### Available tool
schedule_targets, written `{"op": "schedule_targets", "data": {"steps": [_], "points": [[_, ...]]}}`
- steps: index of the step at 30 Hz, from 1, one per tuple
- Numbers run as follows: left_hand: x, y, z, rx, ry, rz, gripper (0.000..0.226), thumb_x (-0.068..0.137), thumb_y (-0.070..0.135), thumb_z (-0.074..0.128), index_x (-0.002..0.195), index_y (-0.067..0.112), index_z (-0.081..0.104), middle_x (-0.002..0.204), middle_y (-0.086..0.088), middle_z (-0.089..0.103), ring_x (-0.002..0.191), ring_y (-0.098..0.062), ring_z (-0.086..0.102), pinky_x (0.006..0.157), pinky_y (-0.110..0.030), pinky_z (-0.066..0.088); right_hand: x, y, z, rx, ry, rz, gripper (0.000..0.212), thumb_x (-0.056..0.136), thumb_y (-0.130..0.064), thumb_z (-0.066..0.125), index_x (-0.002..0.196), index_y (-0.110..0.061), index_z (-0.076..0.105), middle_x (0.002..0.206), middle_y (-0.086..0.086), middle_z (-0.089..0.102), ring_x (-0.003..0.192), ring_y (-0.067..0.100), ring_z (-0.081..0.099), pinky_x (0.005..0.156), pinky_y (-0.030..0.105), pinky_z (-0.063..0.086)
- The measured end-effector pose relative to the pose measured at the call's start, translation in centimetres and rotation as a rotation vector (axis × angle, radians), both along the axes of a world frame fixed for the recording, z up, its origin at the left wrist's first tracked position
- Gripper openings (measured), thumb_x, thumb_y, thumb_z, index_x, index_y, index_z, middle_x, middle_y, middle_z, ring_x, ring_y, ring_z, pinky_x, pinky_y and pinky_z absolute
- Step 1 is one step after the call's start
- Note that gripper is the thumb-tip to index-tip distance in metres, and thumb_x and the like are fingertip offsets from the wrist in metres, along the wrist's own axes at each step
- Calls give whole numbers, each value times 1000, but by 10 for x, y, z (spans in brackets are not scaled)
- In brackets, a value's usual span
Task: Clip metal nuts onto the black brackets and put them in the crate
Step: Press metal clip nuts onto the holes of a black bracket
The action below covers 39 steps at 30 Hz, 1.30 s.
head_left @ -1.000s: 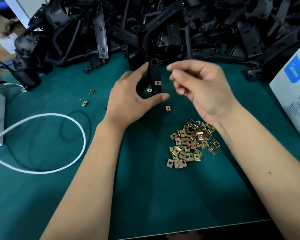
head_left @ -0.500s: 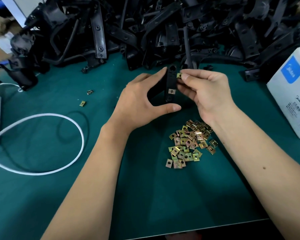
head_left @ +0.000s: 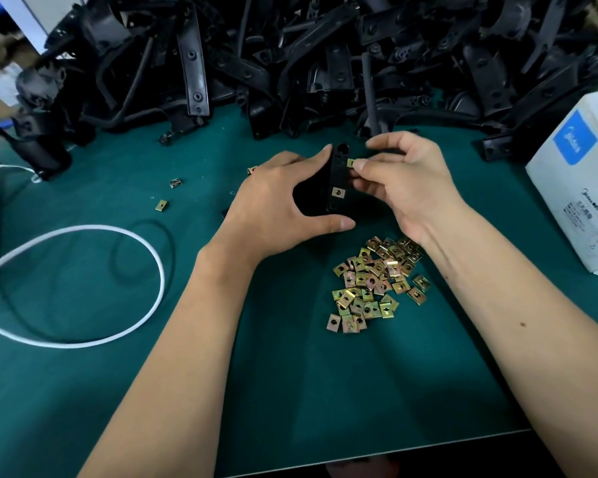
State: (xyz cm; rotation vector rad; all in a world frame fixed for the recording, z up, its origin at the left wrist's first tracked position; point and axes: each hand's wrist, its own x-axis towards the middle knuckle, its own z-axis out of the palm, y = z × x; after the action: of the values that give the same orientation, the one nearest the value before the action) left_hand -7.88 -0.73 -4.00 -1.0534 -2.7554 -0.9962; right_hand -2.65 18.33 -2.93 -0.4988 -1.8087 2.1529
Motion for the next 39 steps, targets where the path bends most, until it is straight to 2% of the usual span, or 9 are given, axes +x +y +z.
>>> {"op": "schedule_targets", "data": {"steps": [6,14,18,21,25,27,32,35,39], "points": [[2,0,3,-5,-32,-16,102,65,64,87,154,33,47,127,7,58,120,-11,55,109,-38,45,1,-2,-4,-23,-9,14,28,87,9,72,107,-6,59,73,7,67,73,18,70,72,30,59],[5,5,1,-43,-14,-8,107,61,71,83,154,37,45,130,10,54,122,-8,51,108,-32,44,1,-1,-7,8,-17,55,25,87,4,74,105,-9,62,72,2,69,74,17,67,76,33,58],[6,9,-3,-50,61,73,108,62,79,76,155,38,42,136,5,55,127,-13,50,106,-28,42,-1,-3,-9,75,-25,28,22,91,-8,76,110,-6,65,86,7,73,79,19,70,82,36,62],[5,10,-4,-48,108,179,106,64,79,76,155,37,42,137,2,56,128,-19,52,107,-36,45,0,-5,-10,182,-35,25,11,95,-14,73,101,-5,73,86,5,75,80,13,74,77,28,62],[4,7,-2,31,129,245,105,66,76,79,155,33,44,131,1,59,121,-20,56,104,-38,49,4,-11,-10,472,-62,108,13,94,-26,73,83,-27,79,79,-15,77,76,-7,68,66,5,48],[4,7,-2,30,124,243,106,65,77,80,155,33,44,130,1,59,120,-20,57,103,-38,49,4,-14,-11,494,-48,118,15,94,-24,73,81,-30,79,77,-20,76,77,-9,68,63,3,45],[7,10,0,16,109,236,107,64,77,79,155,33,44,134,-1,58,124,-22,55,104,-43,49,5,-17,-13,592,1,59,10,91,-21,74,86,-21,83,77,-8,77,78,4,72,70,19,56],[11,14,1,-8,117,251,107,65,76,79,156,32,44,135,-1,57,125,-22,54,105,-43,49,6,-16,-10,625,7,62,15,91,-19,73,79,-22,81,70,-8,75,68,3,71,62,14,50],[18,20,5,-29,160,293,105,68,75,71,157,29,41,136,-5,55,123,-26,53,102,-45,49,4,-19,-7,656,3,82,28,90,-37,73,74,-14,77,66,3,72,67,20,72,68,45,60]]}}
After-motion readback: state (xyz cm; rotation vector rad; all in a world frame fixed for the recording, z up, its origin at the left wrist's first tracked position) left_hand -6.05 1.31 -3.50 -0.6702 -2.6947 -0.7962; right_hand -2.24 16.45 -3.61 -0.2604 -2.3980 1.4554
